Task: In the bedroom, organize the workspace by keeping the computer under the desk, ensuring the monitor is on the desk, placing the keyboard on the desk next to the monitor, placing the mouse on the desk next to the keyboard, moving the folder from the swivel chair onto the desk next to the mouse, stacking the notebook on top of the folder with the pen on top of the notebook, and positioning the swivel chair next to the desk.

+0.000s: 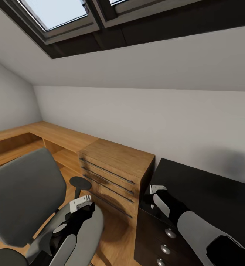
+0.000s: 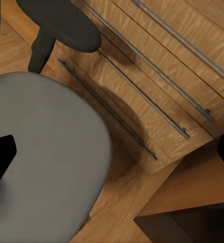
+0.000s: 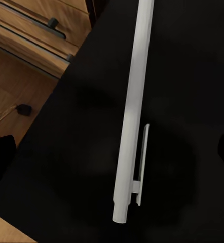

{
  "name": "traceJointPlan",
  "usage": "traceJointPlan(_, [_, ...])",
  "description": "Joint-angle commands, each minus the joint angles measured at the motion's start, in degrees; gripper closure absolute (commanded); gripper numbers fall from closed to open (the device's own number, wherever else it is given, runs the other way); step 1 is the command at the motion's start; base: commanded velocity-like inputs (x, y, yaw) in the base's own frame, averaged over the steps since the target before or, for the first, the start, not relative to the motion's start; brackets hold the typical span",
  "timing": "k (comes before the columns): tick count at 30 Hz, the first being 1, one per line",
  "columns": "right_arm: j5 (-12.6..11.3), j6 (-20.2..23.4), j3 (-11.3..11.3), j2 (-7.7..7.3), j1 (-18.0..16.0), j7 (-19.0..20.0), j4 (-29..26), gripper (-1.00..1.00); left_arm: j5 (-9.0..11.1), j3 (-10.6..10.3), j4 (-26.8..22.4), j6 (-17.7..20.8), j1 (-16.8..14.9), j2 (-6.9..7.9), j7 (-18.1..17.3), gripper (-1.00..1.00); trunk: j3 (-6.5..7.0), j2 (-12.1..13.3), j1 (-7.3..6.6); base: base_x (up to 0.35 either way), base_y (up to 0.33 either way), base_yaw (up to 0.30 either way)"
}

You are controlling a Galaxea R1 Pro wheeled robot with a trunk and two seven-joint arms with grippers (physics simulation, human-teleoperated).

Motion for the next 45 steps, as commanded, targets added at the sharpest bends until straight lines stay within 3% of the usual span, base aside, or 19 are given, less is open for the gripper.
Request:
traceJointPlan(1, [-0.60, 0.14, 0.44, -0.04, -0.06, -0.52, -0.03, -1.00, 0.35, -0.12, -0.08, 0.09, -0.08, 0.05, 0.48, -1.00, -0.07, -0.04, 0.00, 0.000, 0.000, 0.000])
traceJointPlan(6, [-0.60, 0.15, 0.44, -0.03, -0.06, -0.52, 0.05, -1.00, 0.34, -0.12, -0.08, 0.07, -0.06, 0.05, 0.48, -1.00, -0.97, -2.05, 1.10, 0.000, 0.000, 0.000])
traceJointPlan(16, [-0.60, 0.18, 0.44, -0.03, -0.06, -0.52, 0.12, -1.00, 0.41, -0.07, -0.07, 0.06, -0.08, 0.05, 0.48, -1.00, -0.97, -2.05, 1.10, 0.000, 0.000, 0.000])
traceJointPlan(21, [-0.60, 0.17, 0.44, -0.03, -0.06, -0.52, 0.15, -1.00, 0.43, 0.03, -0.08, 0.06, -0.08, 0.05, 0.48, -1.00, -1.86, -4.05, 2.20, 0.000, 0.000, 0.000])
traceJointPlan(27, [-0.60, 0.21, 0.44, -0.03, -0.06, -0.52, 0.15, -1.00, 0.43, 0.08, -0.32, 0.06, -0.08, 0.05, 0.48, -1.00, -1.86, -4.05, 2.20, 0.000, 0.000, 0.000])
traceJointPlan(33, [-0.60, 0.19, 0.44, -0.03, -0.06, -0.52, 0.16, -1.00, 0.43, 0.09, -0.41, 0.06, -0.09, 0.05, 0.48, -1.00, -2.94, -6.46, 3.52, 0.000, 0.000, 0.000])
traceJointPlan(45, [-0.60, 0.21, 0.44, -0.03, -0.06, -0.59, 0.16, -1.00, 0.43, 0.06, -0.44, 0.06, -0.07, 0.05, 0.48, -1.00, -2.94, -6.46, 3.52, 0.000, 0.000, 0.000])
